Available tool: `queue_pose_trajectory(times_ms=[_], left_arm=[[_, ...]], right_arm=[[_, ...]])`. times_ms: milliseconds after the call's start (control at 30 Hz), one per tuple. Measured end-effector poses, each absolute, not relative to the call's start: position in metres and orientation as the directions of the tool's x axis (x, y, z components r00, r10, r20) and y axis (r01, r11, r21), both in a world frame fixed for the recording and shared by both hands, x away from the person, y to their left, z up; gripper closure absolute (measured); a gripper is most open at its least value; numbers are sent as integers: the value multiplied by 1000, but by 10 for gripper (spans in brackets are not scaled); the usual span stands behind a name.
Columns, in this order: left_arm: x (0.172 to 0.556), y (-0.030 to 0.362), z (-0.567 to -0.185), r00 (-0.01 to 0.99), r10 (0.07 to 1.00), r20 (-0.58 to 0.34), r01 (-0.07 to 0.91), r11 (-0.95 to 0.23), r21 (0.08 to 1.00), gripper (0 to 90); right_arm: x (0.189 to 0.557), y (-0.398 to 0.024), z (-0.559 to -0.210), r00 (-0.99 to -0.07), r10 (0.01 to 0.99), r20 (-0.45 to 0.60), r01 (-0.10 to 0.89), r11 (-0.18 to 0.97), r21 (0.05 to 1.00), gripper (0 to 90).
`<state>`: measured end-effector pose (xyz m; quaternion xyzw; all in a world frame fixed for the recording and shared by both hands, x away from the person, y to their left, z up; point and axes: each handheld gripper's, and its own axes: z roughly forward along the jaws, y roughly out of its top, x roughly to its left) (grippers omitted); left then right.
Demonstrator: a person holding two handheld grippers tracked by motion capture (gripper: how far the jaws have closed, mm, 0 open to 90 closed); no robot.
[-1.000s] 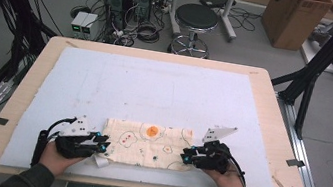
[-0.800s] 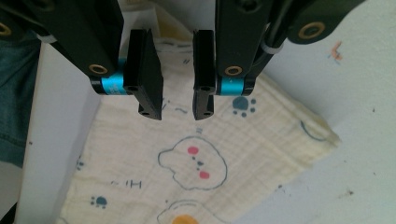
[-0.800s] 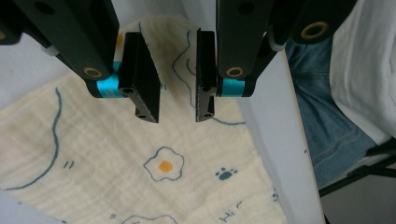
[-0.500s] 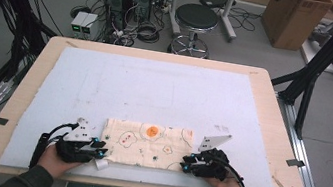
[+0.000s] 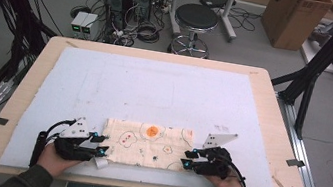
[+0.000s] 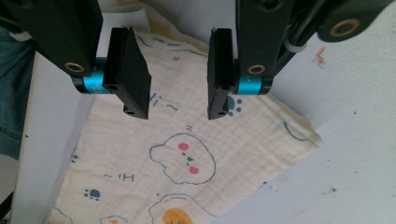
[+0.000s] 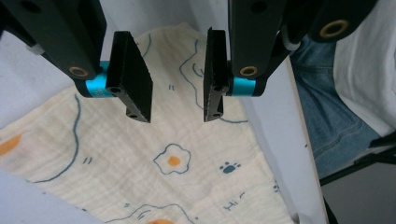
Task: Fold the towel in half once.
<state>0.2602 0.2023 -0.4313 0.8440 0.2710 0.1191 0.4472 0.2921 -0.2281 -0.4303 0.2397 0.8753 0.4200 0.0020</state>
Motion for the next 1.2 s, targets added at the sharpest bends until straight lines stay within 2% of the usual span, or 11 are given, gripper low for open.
queue_pose_trajectory(times_ms=[633,867,1200], left_arm=[[275,205,-424,773,630,-75,388,-376,841,467],[280,206,-421,764,641,-68,388,-372,844,461],[290,209,-418,746,662,-74,393,-347,852,451]], right_arm=[[312,-226,-425,-856,473,208,449,482,753,512],[320,-222,-422,-851,486,199,449,476,756,449],[336,-219,-417,-838,509,198,457,454,765,423]])
